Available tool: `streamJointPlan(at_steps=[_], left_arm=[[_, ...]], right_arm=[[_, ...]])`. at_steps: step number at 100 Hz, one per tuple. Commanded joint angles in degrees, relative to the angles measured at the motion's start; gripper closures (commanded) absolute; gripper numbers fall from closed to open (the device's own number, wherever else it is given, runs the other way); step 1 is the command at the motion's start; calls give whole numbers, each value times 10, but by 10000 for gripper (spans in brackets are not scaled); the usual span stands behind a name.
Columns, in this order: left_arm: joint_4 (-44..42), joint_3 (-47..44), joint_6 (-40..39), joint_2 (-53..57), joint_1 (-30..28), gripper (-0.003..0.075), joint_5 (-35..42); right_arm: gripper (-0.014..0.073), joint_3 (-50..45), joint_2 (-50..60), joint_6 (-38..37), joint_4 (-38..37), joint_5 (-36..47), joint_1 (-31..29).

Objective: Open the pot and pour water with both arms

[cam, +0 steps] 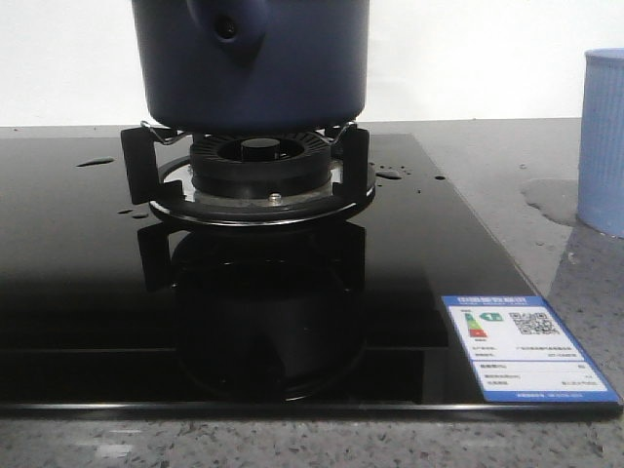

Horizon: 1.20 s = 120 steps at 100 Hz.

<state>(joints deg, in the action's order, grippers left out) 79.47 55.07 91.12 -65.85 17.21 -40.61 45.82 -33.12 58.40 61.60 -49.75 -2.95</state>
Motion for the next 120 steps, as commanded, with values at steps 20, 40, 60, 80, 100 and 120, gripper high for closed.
streamJointPlan(at_steps=[20,40,60,80,100,120], left_arm=[[66,117,37,-107,5,172,-7],[68,157,52,-169,5,159,-24],[98,168,60,-193,5,83,0],[98,168,60,-213,5,87,5],[102,168,61,-229,5,104,-27],[133,168,61,-230,5,168,-27]], right_arm=[[-74,18,-6,8,35,28,-3],[-74,18,-6,8,35,25,-3],[-74,18,-6,8,35,21,-3],[-74,18,-6,8,35,24,-3],[-74,18,-6,8,35,24,-3],[-74,18,-6,8,35,24,-3]])
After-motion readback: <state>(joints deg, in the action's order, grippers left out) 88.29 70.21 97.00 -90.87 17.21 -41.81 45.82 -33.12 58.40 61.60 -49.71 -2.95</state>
